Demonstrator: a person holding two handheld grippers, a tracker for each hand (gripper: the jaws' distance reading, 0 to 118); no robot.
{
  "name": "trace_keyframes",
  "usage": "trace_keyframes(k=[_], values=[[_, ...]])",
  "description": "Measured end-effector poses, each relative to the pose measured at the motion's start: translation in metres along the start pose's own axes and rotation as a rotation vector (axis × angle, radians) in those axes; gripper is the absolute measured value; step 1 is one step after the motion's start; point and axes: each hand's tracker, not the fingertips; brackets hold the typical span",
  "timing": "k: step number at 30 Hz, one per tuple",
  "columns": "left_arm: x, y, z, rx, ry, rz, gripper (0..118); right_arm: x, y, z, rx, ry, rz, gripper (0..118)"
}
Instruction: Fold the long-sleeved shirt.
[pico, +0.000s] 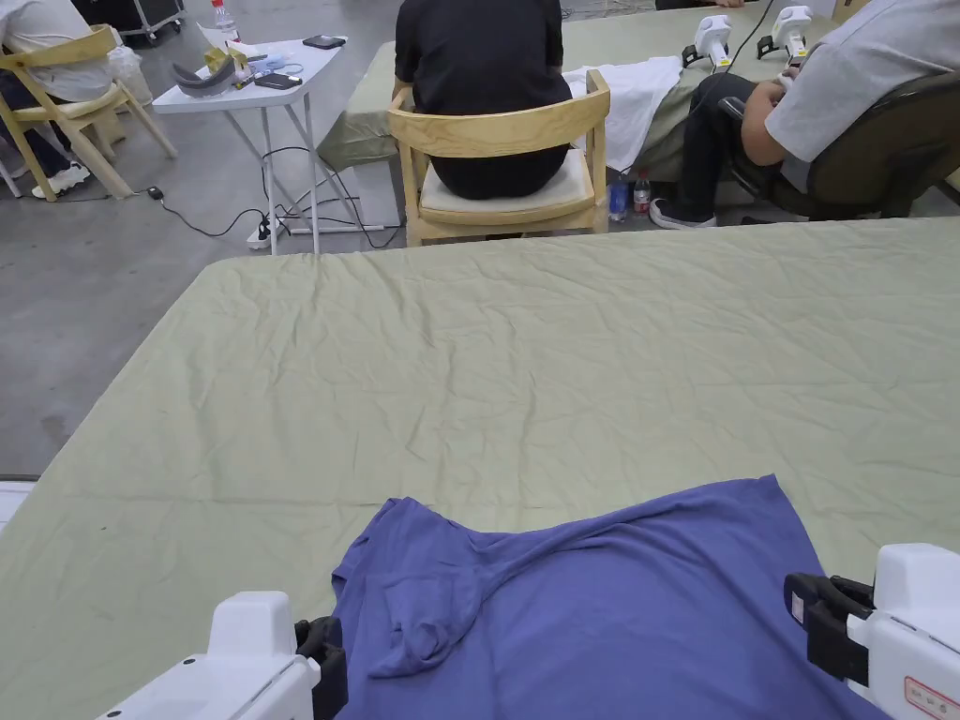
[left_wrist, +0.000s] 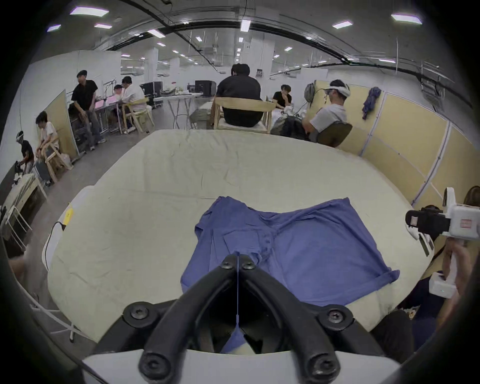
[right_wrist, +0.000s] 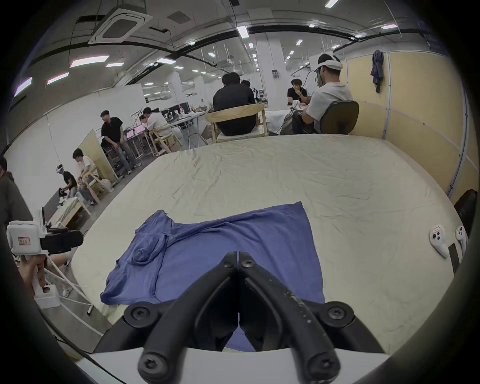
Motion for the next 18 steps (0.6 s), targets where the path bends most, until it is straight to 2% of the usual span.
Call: trace_keyframes(k=[7, 9, 16, 17, 18], values=[[-0.009, 0.027, -0.039, -0.14, -0.073, -0.08, 0, 0.002, 0.002, -0.006, -0.006, -0.016, 0.023, 0], [-0.011, 0.04, -0.06, -0.19, -0.076, -0.12, 0, 0.005, 0.001, -0.012, -0.011, -0.02, 0.023, 0], [-0.027, 0.084, -0.148, -0.248, -0.106, -0.128, 0, 0.015, -0.006, -0.04, -0.067, -0.038, 0.007, 0], [-0.028, 0.089, -0.16, -0.236, -0.09, -0.119, 1, 0.017, -0.007, -0.045, -0.077, -0.043, 0.005, 0], [-0.026, 0.093, -0.17, -0.236, -0.077, -0.121, 11, 0.018, -0.008, -0.05, -0.086, -0.046, 0.003, 0]])
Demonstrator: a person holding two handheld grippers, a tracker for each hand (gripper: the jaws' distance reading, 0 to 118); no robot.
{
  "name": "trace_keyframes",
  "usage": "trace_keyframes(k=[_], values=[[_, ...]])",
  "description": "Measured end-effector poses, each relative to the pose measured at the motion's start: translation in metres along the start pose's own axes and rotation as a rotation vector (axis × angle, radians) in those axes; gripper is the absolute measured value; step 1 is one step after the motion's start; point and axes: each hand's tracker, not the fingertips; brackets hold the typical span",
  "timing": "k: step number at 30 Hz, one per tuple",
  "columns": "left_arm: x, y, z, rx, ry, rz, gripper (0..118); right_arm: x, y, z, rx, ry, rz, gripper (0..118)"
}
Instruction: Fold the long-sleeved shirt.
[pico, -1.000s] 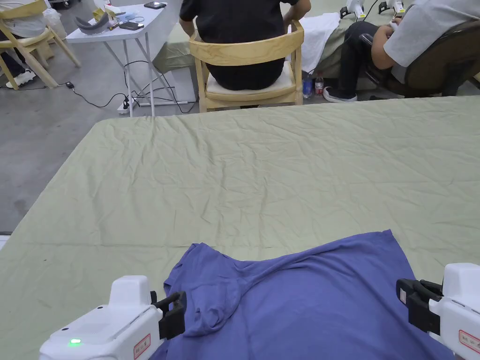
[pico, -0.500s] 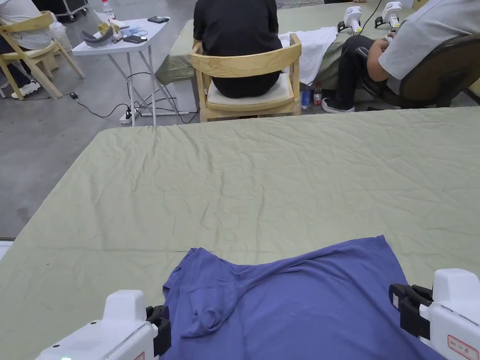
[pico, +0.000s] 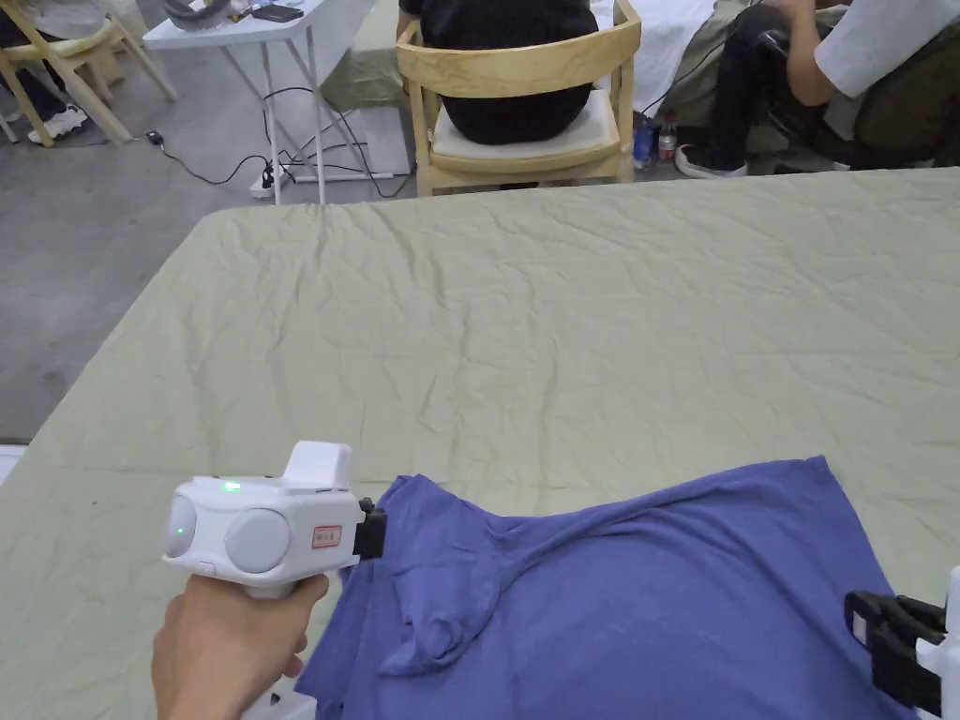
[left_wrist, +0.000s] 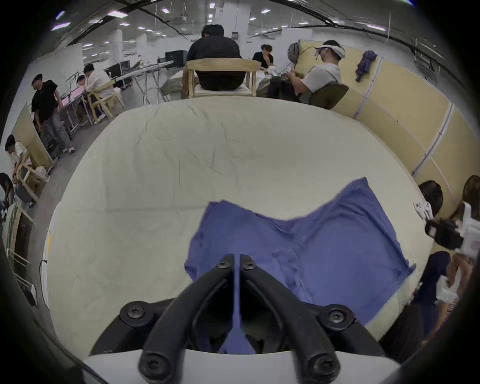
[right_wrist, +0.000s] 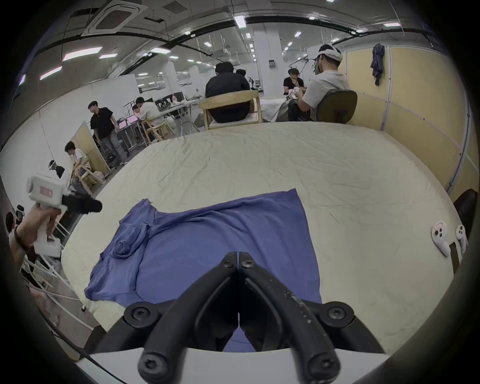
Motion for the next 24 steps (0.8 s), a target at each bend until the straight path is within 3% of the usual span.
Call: trace_keyframes(k=[3, 17, 20, 22, 23, 24], values=[[-0.008, 0.021, -0.036, -0.021, 0.012, -0.008, 62, 0.004, -0.001, -0.014, -0.029, -0.004, -0.005, 0], [-0.028, 0.023, -0.166, -0.155, 0.013, 0.04, 63, 0.011, -0.003, -0.056, -0.107, -0.023, -0.003, 0], [-0.027, 0.022, -0.161, -0.14, 0.018, 0.028, 57, 0.012, -0.003, -0.059, -0.11, -0.023, -0.001, 0], [-0.026, 0.019, -0.159, -0.127, 0.025, 0.024, 34, 0.014, -0.003, -0.062, -0.11, -0.019, -0.002, 0], [-0.026, 0.018, -0.157, -0.119, 0.035, 0.025, 11, 0.014, -0.003, -0.063, -0.109, -0.02, -0.002, 0], [-0.026, 0.018, -0.154, -0.113, 0.04, 0.026, 7, 0.014, -0.003, -0.062, -0.109, -0.021, -0.003, 0]])
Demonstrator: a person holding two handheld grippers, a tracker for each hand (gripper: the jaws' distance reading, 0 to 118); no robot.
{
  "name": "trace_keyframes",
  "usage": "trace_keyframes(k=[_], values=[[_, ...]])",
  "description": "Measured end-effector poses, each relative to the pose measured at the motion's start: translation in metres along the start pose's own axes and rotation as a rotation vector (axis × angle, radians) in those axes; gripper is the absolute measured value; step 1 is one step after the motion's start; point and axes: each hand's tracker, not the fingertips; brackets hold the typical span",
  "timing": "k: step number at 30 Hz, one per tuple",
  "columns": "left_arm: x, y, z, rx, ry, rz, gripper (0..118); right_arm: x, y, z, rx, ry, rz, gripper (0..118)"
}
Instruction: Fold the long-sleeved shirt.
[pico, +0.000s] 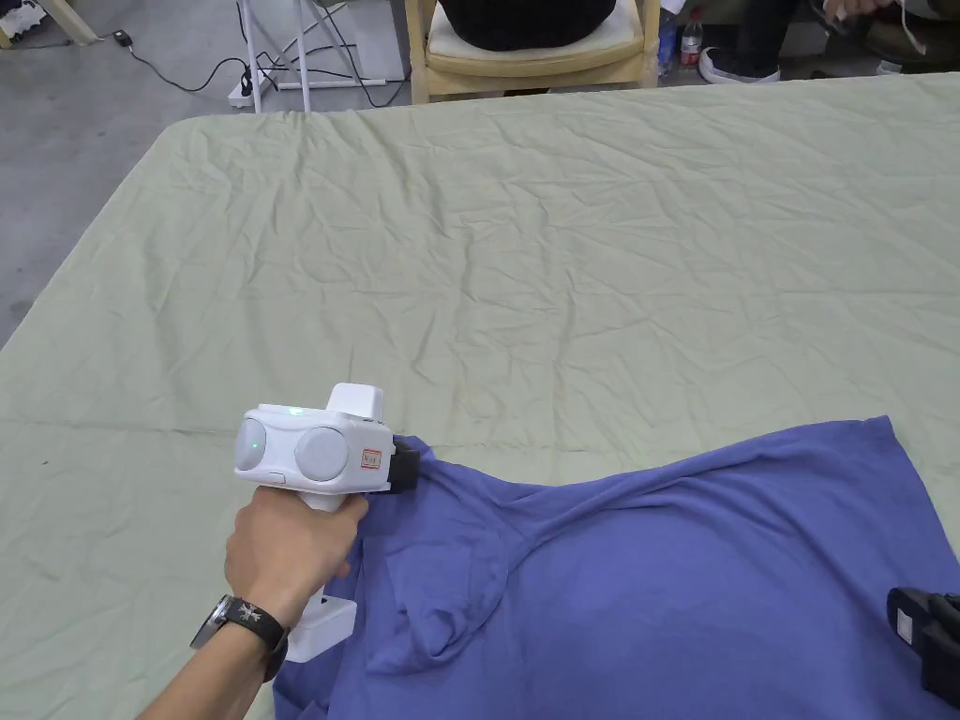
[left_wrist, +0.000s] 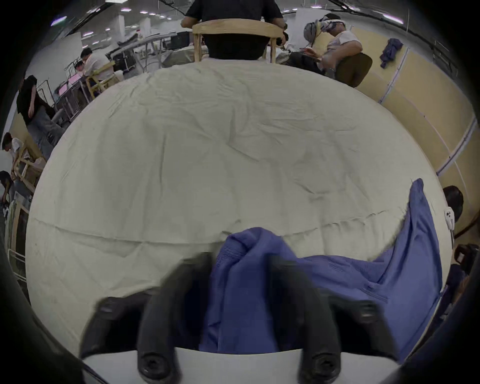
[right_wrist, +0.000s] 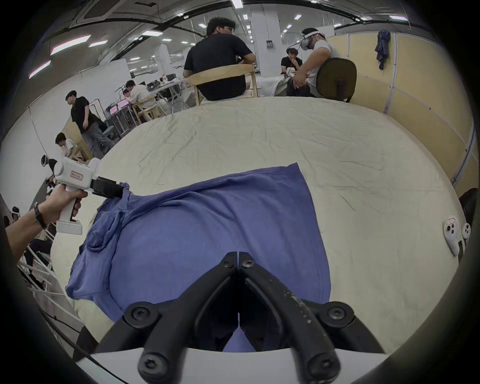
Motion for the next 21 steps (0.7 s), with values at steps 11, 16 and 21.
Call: trace_keyframes(k=[11, 16, 21], values=[[0.004, -0.008, -0.002, 0.005, -0.005, 0.005, 5, 0.018, 0.058, -0.017, 0.014, 0.001, 0.058, 0], [-0.004, -0.008, 0.0, -0.001, -0.047, 0.09, 5, 0.044, 0.121, -0.051, -0.005, -0.02, 0.113, 33], [-0.002, -0.005, 0.0, -0.016, -0.048, 0.1, 5, 0.069, 0.165, -0.111, -0.147, -0.088, 0.197, 67]])
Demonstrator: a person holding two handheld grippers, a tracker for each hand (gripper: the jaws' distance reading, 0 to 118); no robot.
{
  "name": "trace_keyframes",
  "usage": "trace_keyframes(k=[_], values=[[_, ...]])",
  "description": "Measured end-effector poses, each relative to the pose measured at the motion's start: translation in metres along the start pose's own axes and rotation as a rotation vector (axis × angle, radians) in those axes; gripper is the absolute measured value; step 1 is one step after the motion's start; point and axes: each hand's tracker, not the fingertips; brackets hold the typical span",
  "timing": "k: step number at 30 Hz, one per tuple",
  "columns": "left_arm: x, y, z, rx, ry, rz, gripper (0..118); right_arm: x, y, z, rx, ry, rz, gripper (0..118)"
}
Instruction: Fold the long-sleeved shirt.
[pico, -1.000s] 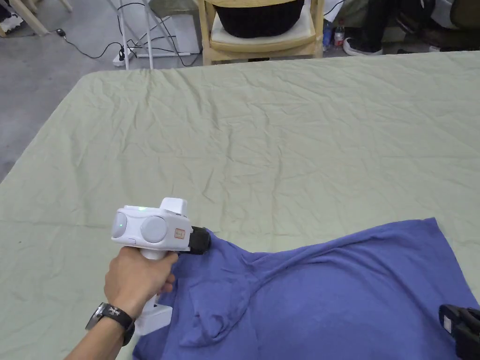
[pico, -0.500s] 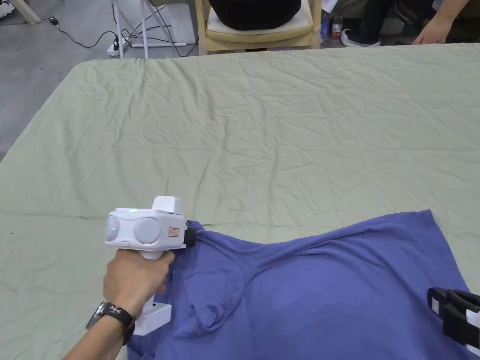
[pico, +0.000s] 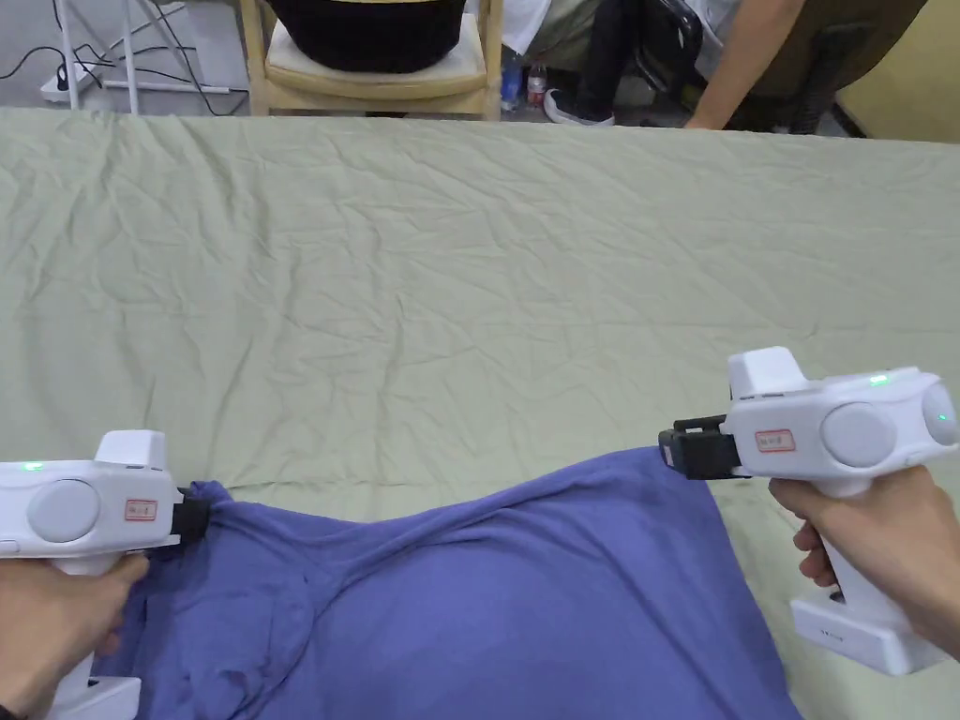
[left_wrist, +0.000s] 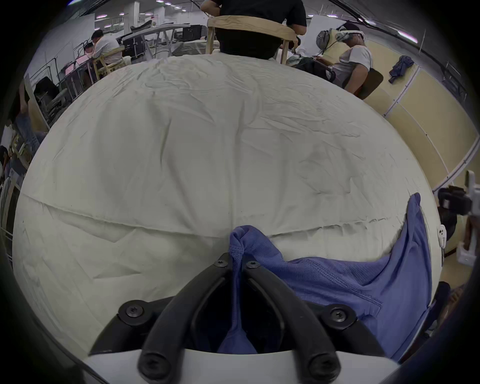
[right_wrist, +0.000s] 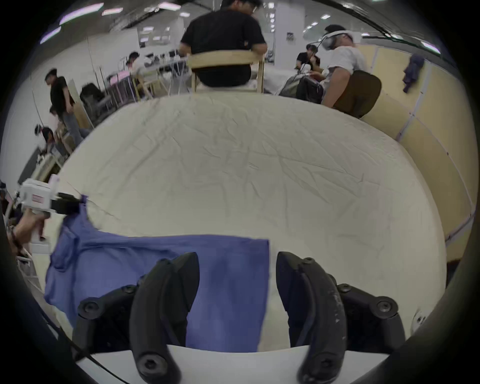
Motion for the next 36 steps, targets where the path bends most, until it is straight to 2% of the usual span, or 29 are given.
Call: trace_keyframes(k=[3, 5, 9, 11, 14, 16, 18, 20, 23, 28, 31, 36], values=[[-0.001, 0.0, -0.001, 0.001, -0.007, 0.024, 5, 0.013, 0.012, -0.035, -0.071, 0.046, -0.027, 67], [-0.001, 0.0, 0.0, 0.005, -0.012, 0.027, 5, 0.014, 0.013, -0.051, -0.1, 0.044, -0.054, 66], [-0.001, 0.0, -0.001, 0.008, -0.012, 0.025, 5, 0.008, 0.002, -0.084, -0.184, 0.039, -0.04, 60], [-0.001, 0.0, -0.003, 0.01, -0.01, 0.024, 5, 0.005, -0.005, -0.089, -0.137, 0.029, -0.031, 60], [0.0, 0.0, -0.003, 0.013, -0.005, 0.02, 5, 0.007, -0.002, -0.089, -0.15, 0.016, -0.044, 56], [0.002, -0.001, -0.004, 0.018, 0.004, 0.013, 5, 0.003, -0.003, -0.088, -0.137, 0.004, 0.003, 44], [0.003, -0.001, -0.004, 0.02, 0.012, 0.003, 5, -0.001, -0.001, -0.082, -0.131, -0.058, -0.002, 9], [0.001, 0.005, 0.0, 0.011, 0.011, 0.033, 4, -0.001, -0.005, -0.074, -0.113, -0.044, -0.022, 6], [0.008, 0.002, 0.018, 0.061, 0.03, 0.009, 4, 0.0, -0.01, -0.052, -0.079, -0.042, -0.06, 6], [0.009, -0.002, 0.055, 0.124, -0.001, 0.039, 4, 0.0, -0.019, -0.005, 0.007, -0.04, -0.033, 6], [0.013, -0.01, 0.082, 0.164, 0.02, 0.01, 4, 0.0, -0.033, 0.025, 0.039, -0.033, -0.037, 6], [0.019, -0.039, 0.129, 0.236, -0.01, -0.018, 4, 0.005, -0.065, 0.072, 0.092, 0.006, -0.09, 6]])
